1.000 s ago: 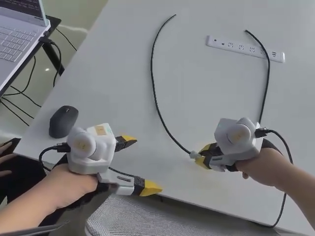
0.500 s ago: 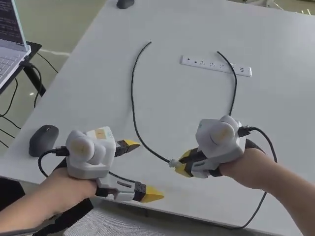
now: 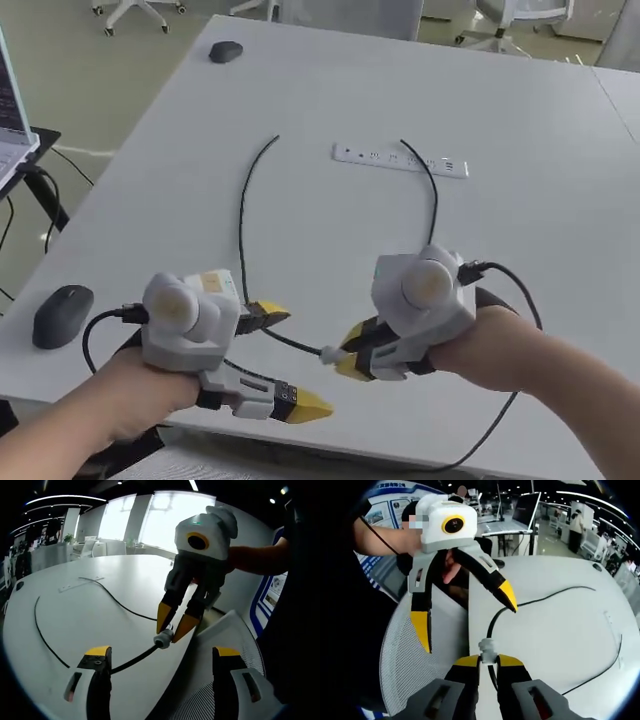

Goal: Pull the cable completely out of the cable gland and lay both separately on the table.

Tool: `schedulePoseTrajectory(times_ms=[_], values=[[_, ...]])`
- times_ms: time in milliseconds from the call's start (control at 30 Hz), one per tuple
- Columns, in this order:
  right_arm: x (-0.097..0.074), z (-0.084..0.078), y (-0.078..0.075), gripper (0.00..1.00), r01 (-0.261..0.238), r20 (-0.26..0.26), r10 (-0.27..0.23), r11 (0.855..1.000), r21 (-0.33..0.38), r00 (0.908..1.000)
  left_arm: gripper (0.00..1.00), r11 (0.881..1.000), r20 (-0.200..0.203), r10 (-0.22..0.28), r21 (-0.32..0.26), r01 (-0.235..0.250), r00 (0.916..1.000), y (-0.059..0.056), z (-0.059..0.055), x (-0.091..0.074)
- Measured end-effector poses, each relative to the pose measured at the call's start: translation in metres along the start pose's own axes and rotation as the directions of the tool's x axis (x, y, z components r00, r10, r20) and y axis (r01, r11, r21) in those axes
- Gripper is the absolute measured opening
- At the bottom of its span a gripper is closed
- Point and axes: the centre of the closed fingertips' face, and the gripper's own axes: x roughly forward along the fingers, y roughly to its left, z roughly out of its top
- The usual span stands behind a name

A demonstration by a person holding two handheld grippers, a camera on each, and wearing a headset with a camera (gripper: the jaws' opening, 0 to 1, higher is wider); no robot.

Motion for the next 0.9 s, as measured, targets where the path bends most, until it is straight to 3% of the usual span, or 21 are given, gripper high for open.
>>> schedulePoseTrajectory(times_ms=[133, 367, 667, 900], values=[[-0.007, 0.002, 0.000, 0.06, 0.020, -0.013, -0.020, 0.999, -0.049, 0.9997, 0.78, 1.000, -0.007, -0.020, 0.020, 0.020, 0.9998, -0.005, 0.004, 0.004], [-0.015, 0.008, -0.005, 0.06, 0.044, -0.020, -0.048, 0.989, -0.141, 0.9987, 0.69, 0.999, 0.007, -0.044, 0.030, 0.044, 0.9990, -0.001, 0.012, 0.008], [-0.021, 0.012, -0.013, 0.07, 0.059, -0.017, -0.064, 0.978, -0.199, 0.9978, 0.52, 0.997, 0.063, -0.070, 0.021, 0.069, 0.9956, 0.006, 0.027, 0.012], [-0.025, 0.014, -0.016, 0.06, 0.057, -0.002, -0.058, 0.976, -0.210, 0.9983, 0.36, 0.995, 0.080, -0.102, 0.021, 0.100, 0.9916, 0.007, 0.034, 0.015]])
